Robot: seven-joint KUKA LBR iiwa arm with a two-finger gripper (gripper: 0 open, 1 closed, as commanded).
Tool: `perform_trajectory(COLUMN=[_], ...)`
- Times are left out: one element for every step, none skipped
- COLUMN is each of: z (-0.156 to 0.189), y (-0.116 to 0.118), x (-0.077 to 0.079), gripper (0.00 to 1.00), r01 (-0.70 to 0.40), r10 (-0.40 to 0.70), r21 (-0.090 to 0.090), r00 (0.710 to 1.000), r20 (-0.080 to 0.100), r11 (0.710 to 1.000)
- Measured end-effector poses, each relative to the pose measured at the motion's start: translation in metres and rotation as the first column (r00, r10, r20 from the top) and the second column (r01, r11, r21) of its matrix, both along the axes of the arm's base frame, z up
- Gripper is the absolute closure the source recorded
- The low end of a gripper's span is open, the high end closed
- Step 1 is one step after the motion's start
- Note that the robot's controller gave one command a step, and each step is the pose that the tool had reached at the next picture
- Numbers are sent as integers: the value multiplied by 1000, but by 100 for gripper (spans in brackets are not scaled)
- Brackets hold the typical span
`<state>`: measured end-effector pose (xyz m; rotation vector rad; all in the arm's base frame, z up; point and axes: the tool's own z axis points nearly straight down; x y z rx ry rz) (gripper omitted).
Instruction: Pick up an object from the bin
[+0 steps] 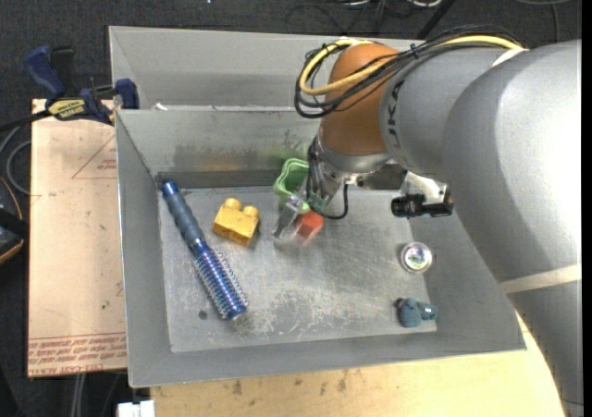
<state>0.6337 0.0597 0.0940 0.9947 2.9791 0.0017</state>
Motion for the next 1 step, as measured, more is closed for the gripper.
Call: perform_trajectory(z=[-10], y=[-18], x=[-1], gripper=[0], r01=[169], r10=[-169], r21=[4], r00=[986], r20=[11], r11=[986])
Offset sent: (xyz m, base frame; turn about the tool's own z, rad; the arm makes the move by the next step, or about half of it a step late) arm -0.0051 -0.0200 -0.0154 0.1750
